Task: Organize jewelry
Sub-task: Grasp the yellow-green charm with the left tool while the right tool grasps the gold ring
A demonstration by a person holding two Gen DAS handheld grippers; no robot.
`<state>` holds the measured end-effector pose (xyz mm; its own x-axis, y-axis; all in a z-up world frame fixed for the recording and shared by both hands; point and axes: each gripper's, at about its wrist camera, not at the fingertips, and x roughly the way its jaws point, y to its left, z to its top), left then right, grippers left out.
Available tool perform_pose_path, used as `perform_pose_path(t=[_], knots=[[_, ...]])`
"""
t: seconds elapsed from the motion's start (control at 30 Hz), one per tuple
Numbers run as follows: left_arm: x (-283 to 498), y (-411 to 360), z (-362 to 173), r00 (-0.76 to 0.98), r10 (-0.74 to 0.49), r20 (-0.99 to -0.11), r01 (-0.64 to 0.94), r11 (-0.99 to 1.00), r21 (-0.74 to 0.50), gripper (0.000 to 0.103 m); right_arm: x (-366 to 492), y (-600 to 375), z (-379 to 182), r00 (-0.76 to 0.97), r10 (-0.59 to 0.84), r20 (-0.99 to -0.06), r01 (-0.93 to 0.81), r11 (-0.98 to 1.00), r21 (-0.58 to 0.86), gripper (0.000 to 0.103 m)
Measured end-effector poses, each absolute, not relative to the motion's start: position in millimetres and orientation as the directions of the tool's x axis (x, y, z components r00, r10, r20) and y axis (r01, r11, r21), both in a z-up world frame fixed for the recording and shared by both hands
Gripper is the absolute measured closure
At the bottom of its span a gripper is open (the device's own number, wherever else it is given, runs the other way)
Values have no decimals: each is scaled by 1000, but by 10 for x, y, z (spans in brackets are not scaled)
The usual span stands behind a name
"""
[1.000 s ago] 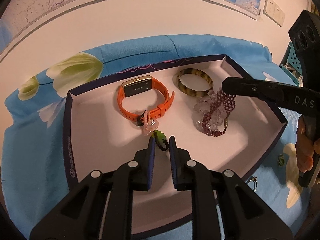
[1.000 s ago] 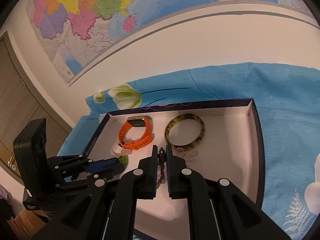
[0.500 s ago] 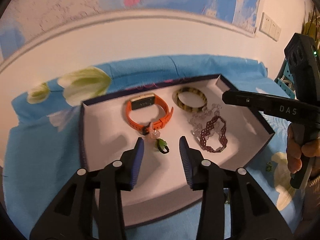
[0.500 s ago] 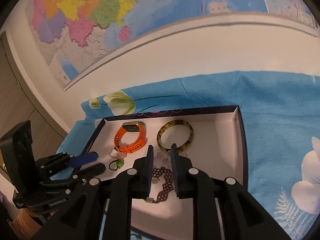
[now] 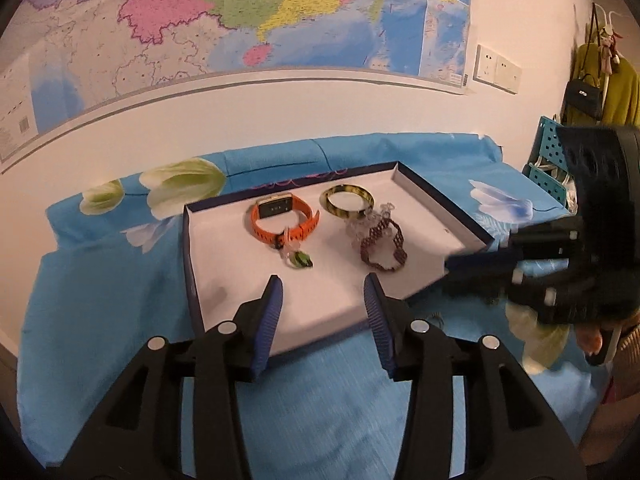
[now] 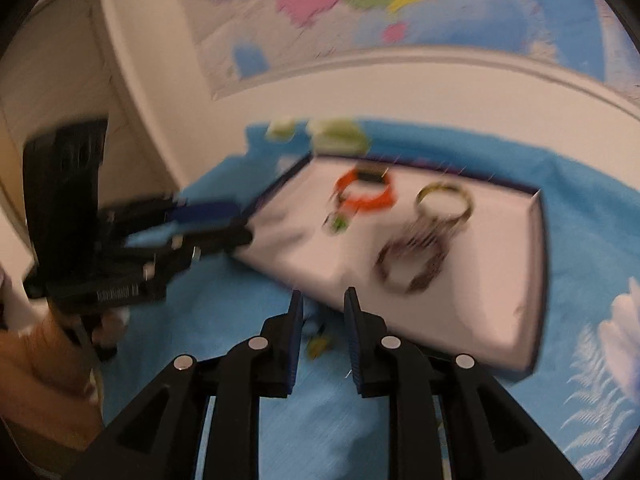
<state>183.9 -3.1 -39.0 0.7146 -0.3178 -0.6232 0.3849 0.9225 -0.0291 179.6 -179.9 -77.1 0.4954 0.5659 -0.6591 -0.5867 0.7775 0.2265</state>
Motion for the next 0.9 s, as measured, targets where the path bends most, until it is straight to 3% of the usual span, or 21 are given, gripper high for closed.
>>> perform_pose_path(t=[0.13, 0.23, 0.3, 0.37, 0.7, 0.8, 0.83, 0.9], knots=[[1760, -2, -484, 698, -329, -636, 382, 922, -58, 61, 1781, -1698, -980, 474, 521, -710, -579, 791, 194, 74], [1717, 13, -536, 690, -331, -643, 377, 923, -70, 60, 1816, -1635, -1062, 452, 522, -723, -582, 787, 204, 74], [1699, 23, -558, 687, -332, -646, 375, 924, -76, 60, 1840, -1594, -1099, 445, 514, -734, -580, 789, 201, 76], [1677, 34, -578, 683, -336, -649, 375, 923, -83, 60, 1837, -1579, -1117, 436, 511, -741, -580, 789, 203, 88], [1597, 42, -675, 658, -354, -664, 391, 915, -100, 59, 1564, -1562, -1065, 382, 575, -723, -630, 735, 251, 88], [1560, 14, -704, 651, -360, -669, 402, 910, -98, 59, 1478, -1573, -1045, 393, 572, -720, -630, 738, 243, 82], [1548, 10, -709, 650, -361, -669, 404, 909, -98, 59, 1457, -1605, -1026, 408, 568, -715, -623, 745, 236, 75], [1510, -12, -733, 643, -369, -671, 414, 905, -101, 59, 1407, -1728, -975, 436, 569, -697, -610, 757, 236, 73]])
